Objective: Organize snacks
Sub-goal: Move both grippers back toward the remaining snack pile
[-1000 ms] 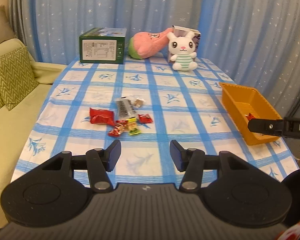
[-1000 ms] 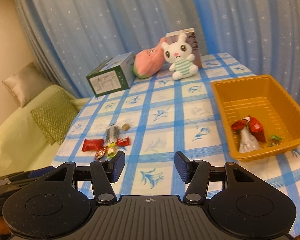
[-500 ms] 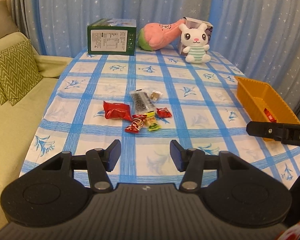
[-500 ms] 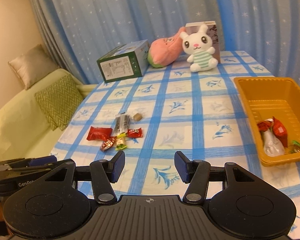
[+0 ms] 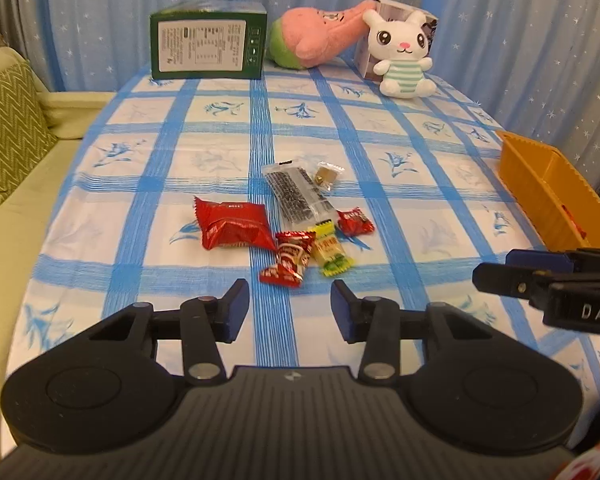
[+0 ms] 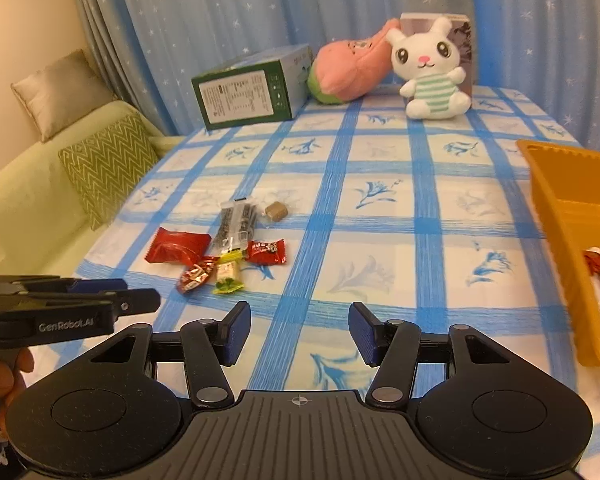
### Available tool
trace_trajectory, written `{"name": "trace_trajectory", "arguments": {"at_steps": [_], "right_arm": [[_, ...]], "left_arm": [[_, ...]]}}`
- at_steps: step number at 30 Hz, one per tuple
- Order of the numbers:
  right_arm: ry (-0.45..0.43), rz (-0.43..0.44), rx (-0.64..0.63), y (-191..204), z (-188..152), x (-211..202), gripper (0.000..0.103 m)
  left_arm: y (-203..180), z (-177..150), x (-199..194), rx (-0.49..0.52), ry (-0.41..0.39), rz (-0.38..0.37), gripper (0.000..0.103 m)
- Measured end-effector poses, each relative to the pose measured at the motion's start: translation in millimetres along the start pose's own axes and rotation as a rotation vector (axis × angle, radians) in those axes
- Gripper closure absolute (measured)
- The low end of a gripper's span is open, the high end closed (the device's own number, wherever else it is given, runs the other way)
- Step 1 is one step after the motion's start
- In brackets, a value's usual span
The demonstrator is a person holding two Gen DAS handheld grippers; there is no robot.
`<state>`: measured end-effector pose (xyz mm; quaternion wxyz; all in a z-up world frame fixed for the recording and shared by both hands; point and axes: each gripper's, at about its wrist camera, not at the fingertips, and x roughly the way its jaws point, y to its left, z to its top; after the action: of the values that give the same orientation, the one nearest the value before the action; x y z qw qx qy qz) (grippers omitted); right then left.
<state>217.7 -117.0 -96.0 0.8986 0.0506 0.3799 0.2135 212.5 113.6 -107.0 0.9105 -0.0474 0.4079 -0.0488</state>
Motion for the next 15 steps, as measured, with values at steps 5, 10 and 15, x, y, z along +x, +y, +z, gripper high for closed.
{"name": "trace_trajectory", "arguments": {"at_steps": [5,10,15], "right_arm": [[0.008,0.000,-0.001,-1.5,7.5,24.8,0.048],[0.014,-0.004,0.013,-4.4,12.1,42.5,0.048],[0.022,0.002,0.009,-2.2,13.1,54.1,0.048]], "left_arm": [[5.6,10.0,30.0,-0.004,0.018,-0.018,0.069],[8.1,17.5,53.0,0.006,0.042,-0.044,0.074],[3.0,19.6,65.0,0.059,0.058,-0.038,0.081]]}}
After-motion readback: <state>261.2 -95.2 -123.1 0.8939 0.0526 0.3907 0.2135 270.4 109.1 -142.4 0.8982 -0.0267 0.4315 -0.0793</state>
